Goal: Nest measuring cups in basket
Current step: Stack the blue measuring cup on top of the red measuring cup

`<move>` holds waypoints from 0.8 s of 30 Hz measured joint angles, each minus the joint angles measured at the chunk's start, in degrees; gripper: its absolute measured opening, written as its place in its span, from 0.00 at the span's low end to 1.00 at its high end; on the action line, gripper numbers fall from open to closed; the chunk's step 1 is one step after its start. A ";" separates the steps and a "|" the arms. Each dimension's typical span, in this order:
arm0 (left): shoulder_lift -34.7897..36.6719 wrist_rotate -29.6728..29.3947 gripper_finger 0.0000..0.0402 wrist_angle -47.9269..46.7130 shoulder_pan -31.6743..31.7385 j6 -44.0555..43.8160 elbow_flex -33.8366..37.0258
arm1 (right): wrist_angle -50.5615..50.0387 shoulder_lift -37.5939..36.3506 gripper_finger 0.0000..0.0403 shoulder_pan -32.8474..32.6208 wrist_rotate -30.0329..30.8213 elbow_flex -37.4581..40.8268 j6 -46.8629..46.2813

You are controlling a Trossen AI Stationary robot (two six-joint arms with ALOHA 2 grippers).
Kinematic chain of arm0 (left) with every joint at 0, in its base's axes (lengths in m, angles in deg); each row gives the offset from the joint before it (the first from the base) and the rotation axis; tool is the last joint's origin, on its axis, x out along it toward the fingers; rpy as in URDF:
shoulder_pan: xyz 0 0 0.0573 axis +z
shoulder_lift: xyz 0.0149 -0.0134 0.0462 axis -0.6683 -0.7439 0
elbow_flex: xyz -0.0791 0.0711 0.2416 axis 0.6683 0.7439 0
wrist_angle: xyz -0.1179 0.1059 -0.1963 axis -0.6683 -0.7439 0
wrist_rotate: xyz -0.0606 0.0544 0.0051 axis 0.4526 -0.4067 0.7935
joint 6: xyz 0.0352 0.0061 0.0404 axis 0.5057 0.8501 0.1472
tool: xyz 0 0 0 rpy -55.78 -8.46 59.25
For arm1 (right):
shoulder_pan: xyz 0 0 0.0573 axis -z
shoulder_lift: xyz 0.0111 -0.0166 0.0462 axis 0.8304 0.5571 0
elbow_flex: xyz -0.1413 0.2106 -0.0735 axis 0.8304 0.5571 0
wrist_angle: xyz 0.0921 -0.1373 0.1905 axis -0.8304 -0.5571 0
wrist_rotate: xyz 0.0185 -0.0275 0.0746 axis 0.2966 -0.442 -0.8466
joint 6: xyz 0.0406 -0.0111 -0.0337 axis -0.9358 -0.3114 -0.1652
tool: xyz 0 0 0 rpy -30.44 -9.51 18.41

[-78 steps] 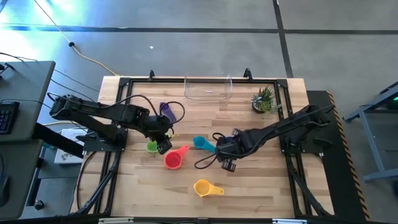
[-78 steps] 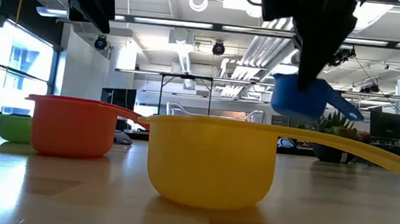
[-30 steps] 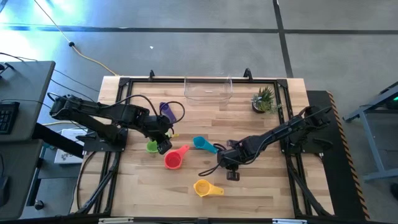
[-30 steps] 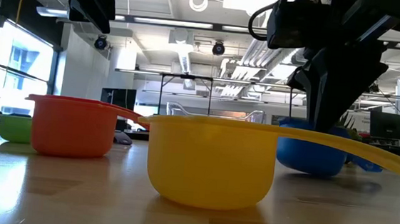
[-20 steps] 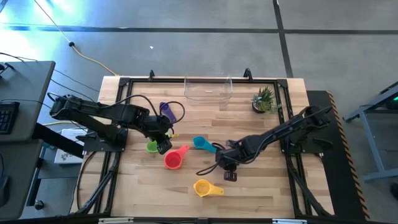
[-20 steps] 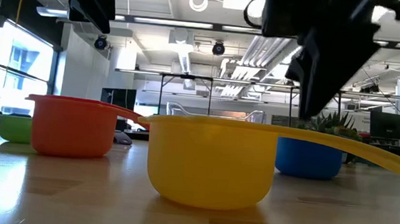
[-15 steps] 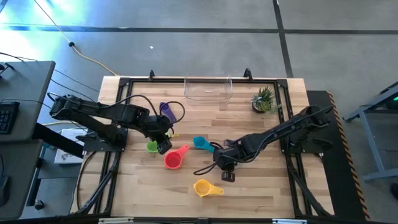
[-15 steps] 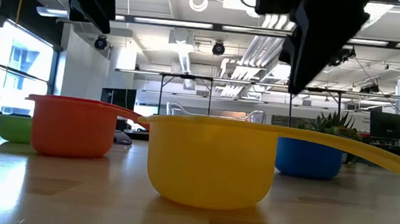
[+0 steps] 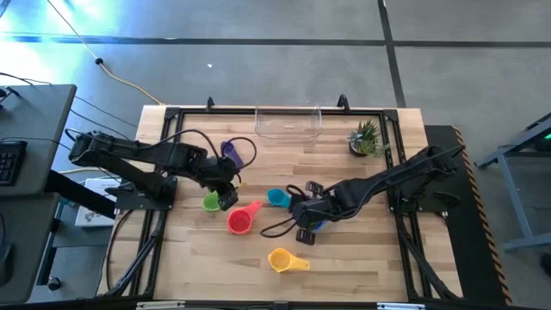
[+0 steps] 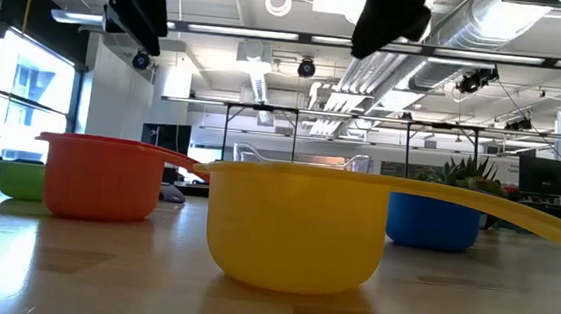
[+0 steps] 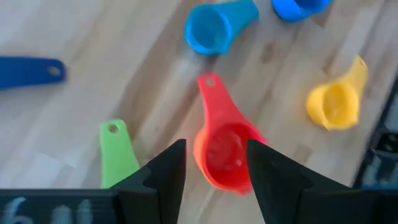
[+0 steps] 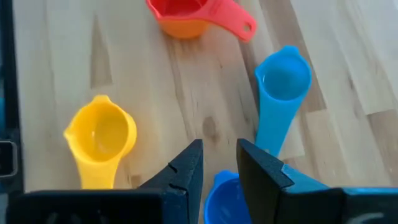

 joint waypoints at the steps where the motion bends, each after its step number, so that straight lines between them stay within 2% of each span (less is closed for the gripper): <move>1: 0.00 -0.73 0.41 0.41 0.28 0.02 0.02 | -0.72 0.00 0.22 -0.02 0.02 -0.80 0.00; 5: 0.00 -1.36 0.43 5.79 0.83 0.08 0.02 | -6.31 0.00 0.22 -0.03 2.45 -5.27 0.02; 11: -0.72 -2.73 0.43 18.92 0.59 3.64 0.02 | -20.41 -0.02 0.22 -0.02 11.50 -14.69 -1.85; 18: -3.53 -2.74 0.43 30.04 1.44 6.53 0.02 | -35.58 -0.07 0.22 -1.24 17.33 -23.65 -10.48; 24: -7.38 -2.78 0.43 35.61 1.42 9.94 0.02 | -40.44 -0.13 0.22 -2.41 22.98 -27.50 -16.82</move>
